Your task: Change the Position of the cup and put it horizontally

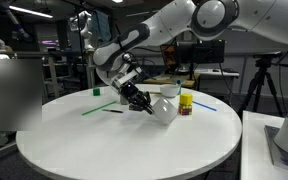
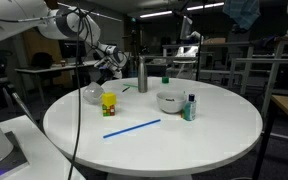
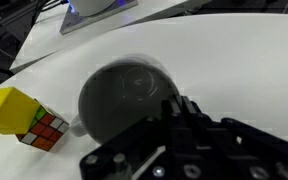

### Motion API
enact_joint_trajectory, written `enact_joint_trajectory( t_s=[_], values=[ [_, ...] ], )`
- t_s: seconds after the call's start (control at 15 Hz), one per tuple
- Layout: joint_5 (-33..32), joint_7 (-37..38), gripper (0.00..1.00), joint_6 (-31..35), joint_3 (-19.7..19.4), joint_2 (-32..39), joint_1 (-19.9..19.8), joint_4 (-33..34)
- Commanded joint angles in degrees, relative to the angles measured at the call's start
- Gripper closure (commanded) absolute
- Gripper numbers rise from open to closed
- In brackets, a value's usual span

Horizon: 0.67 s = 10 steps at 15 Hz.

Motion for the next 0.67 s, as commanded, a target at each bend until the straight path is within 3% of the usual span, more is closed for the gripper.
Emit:
enact_joint_trajectory(
  t_s=[0.0, 0.6],
  values=[
    [1.29, 2.09, 0.98, -4.51, -0.37, 2.89, -0.03, 6.38],
    [1.52, 3.81, 0.98, -7.91, -0.51, 5.32, -0.03, 10.49]
  ],
)
